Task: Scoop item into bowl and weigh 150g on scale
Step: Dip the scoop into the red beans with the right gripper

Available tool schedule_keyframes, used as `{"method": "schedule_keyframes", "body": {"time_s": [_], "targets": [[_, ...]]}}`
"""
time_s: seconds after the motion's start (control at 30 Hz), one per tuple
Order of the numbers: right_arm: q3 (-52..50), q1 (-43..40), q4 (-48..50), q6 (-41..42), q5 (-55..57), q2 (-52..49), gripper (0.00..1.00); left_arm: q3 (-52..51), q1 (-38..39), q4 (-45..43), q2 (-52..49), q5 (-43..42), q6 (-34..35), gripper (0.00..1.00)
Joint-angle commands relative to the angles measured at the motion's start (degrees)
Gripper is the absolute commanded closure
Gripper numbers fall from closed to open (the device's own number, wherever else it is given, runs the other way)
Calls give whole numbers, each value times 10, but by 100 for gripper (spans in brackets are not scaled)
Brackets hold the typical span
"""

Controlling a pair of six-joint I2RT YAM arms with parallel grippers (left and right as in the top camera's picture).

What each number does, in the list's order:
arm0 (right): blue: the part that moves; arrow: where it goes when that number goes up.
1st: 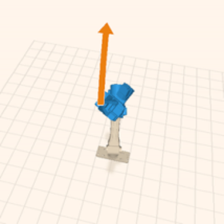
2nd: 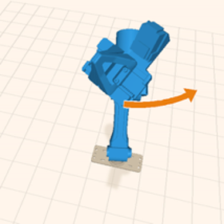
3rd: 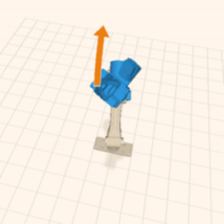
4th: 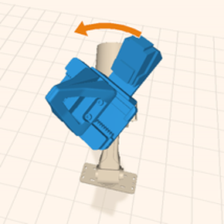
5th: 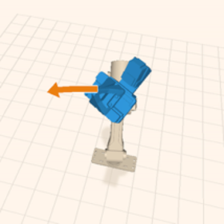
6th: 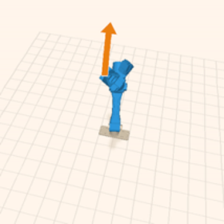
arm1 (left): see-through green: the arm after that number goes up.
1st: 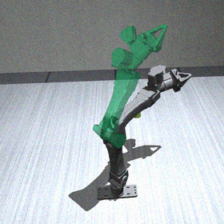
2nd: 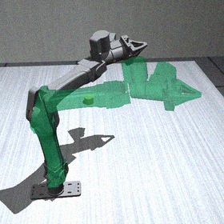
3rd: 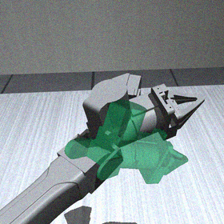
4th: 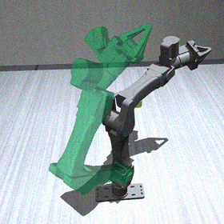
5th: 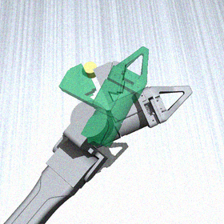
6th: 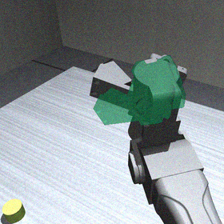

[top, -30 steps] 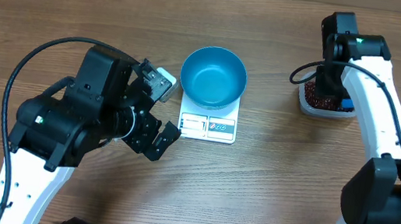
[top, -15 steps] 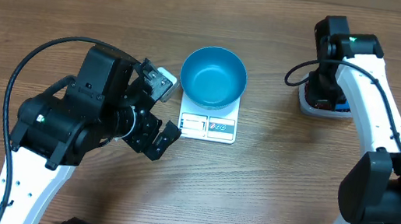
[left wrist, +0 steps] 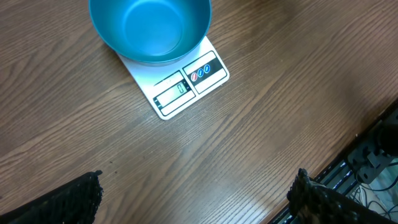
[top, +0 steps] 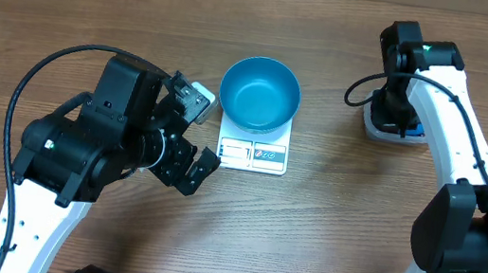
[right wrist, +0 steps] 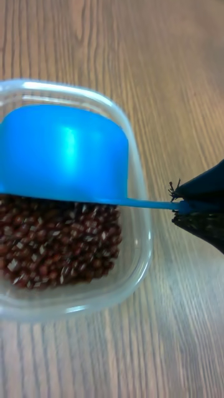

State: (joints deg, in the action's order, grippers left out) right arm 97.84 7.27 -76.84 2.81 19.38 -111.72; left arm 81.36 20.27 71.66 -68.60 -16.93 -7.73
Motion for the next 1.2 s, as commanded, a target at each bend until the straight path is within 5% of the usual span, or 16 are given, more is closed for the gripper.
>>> {"method": "schedule_keyframes", "body": {"time_s": [0.0, 1.17], "targets": [[8, 4, 10, 1, -43, -5, 96, 2, 4, 1, -3, 4, -13, 0], [9, -89, -12, -62, -287, -17, 96, 2, 4, 1, -3, 4, -13, 0]]}}
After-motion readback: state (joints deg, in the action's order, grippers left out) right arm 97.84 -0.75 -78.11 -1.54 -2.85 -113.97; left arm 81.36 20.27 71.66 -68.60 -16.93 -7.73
